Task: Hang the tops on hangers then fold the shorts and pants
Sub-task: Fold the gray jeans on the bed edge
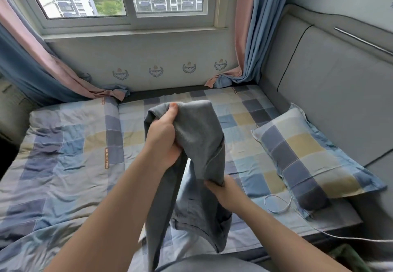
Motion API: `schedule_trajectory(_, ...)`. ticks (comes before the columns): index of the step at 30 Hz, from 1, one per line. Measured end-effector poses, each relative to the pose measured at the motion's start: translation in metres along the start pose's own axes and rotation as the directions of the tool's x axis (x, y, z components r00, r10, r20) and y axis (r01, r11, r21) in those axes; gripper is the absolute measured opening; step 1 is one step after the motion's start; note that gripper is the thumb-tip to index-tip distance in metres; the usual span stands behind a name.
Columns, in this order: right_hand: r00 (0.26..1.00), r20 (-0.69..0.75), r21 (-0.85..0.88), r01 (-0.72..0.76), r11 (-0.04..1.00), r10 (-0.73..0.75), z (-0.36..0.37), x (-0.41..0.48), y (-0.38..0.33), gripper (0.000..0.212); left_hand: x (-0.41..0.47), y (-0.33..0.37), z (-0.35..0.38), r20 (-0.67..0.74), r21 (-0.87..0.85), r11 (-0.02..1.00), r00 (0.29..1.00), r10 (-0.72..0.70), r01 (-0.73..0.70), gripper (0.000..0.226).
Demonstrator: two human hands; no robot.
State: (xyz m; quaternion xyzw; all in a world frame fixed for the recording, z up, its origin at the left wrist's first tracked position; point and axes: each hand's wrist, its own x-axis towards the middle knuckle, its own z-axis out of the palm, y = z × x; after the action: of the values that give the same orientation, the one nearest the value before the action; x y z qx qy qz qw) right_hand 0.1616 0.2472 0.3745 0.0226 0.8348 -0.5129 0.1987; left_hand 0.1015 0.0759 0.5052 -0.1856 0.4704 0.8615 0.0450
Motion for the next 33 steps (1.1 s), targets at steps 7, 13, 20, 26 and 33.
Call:
schedule_trajectory(7, 0.992, -0.127, 0.129, 0.001, 0.992, 0.016, -0.030, 0.008, -0.020, 0.012, 0.008, -0.002, -0.017, 0.227, 0.203, 0.976, 0.973, 0.033, -0.080, 0.048)
schedule_trajectory(13, 0.973, -0.232, 0.365, 0.092, 0.926, -0.005, -0.047, 0.017, -0.048, 0.013, 0.003, -0.048, -0.038, 0.306, 0.557, 0.831, 0.928, -0.214, 0.008, 0.058)
schedule_trajectory(20, 0.966, -0.257, 0.511, 0.115, 0.852, 0.024, -0.047, 0.029, -0.070, 0.012, -0.013, -0.120, -0.045, 0.246, 0.759, 0.652, 0.926, -0.285, -0.001, 0.080)
schedule_trajectory(26, 0.980, -0.196, 0.685, 0.149, 0.713, -0.017, -0.042, 0.025, -0.083, 0.040, -0.010, -0.142, -0.045, 0.106, 0.728, 0.686, 0.989, -0.103, -0.007, 0.068)
schedule_trajectory(33, 0.969, -0.199, 0.848, 0.095, 0.522, 0.147, -0.043, 0.029, -0.089, 0.022, -0.008, -0.146, -0.050, 0.094, 0.813, 0.581, 0.992, -0.083, -0.029, 0.047)
